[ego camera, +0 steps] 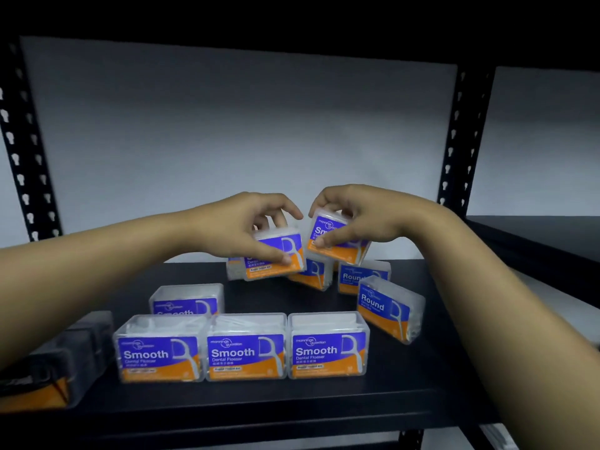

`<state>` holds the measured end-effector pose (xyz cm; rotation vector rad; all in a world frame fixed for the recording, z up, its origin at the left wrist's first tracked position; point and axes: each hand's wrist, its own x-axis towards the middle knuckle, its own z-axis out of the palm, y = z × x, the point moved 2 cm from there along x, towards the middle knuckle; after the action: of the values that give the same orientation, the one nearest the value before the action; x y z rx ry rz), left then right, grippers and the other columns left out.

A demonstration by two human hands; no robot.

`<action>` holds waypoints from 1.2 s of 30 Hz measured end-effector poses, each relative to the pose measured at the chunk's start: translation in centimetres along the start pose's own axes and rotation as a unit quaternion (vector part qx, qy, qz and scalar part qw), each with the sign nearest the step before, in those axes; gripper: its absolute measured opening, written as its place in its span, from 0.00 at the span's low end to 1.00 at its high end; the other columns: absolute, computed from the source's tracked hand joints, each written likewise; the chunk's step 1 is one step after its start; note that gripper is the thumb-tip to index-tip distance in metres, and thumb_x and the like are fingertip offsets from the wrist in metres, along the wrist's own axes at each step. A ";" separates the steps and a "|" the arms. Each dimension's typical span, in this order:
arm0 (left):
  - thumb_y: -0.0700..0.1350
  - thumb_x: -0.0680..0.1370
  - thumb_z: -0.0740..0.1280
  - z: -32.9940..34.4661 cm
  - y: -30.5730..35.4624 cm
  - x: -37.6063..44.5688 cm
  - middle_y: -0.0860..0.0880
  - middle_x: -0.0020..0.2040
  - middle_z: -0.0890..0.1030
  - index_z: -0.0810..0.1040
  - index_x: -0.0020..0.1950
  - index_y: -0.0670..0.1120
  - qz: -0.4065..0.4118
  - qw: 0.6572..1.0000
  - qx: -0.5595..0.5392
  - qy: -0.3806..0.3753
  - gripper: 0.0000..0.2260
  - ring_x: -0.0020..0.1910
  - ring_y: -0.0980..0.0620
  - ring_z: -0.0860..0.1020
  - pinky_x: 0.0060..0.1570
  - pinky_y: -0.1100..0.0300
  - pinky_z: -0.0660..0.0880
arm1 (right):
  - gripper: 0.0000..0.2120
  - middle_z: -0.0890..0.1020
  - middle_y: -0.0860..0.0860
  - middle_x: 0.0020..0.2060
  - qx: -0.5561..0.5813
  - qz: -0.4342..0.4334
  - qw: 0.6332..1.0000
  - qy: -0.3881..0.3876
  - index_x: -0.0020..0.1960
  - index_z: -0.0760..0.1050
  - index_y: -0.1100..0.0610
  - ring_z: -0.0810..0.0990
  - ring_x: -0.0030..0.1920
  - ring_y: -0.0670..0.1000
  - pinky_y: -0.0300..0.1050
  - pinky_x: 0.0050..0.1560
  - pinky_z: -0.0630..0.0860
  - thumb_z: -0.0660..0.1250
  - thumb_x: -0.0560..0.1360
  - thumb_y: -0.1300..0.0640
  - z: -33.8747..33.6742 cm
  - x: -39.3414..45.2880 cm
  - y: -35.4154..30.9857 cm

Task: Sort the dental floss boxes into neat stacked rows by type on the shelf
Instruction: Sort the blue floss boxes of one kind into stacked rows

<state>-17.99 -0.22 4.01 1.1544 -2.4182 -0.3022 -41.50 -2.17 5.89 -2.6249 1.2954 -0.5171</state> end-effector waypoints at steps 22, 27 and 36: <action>0.48 0.73 0.78 3.8 -1.0 -1.6 0.55 0.55 0.85 0.80 0.63 0.50 -0.046 0.991 0.034 -0.125 0.20 0.50 0.57 0.84 0.51 0.58 0.83 | 0.21 0.82 0.44 0.61 -0.151 0.033 0.965 -0.213 0.65 0.77 0.45 0.82 0.58 0.50 0.55 0.61 0.80 0.74 0.75 0.42 6.6 0.2 -3.1; 0.50 0.73 0.77 3.7 -1.0 -2.0 0.56 0.54 0.85 0.81 0.62 0.51 -0.062 0.991 0.025 -0.113 0.19 0.51 0.56 0.84 0.52 0.58 0.83 | 0.25 0.77 0.45 0.60 -0.152 0.047 0.969 -0.189 0.72 0.72 0.45 0.78 0.57 0.49 0.47 0.58 0.77 0.70 0.77 0.41 6.5 -0.7 -3.9; 0.54 0.81 0.65 2.1 -1.6 -4.4 0.53 0.60 0.82 0.79 0.64 0.51 -0.191 0.971 0.115 -0.083 0.14 0.56 0.54 0.80 0.57 0.56 0.79 | 0.24 0.76 0.48 0.71 -0.104 0.082 0.978 -0.159 0.73 0.72 0.45 0.76 0.67 0.51 0.49 0.66 0.73 0.57 0.82 0.36 7.0 -1.0 -4.4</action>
<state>-15.42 2.22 0.25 1.7684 -2.4059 -0.2460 -36.19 1.31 0.54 -2.5853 1.5059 0.0662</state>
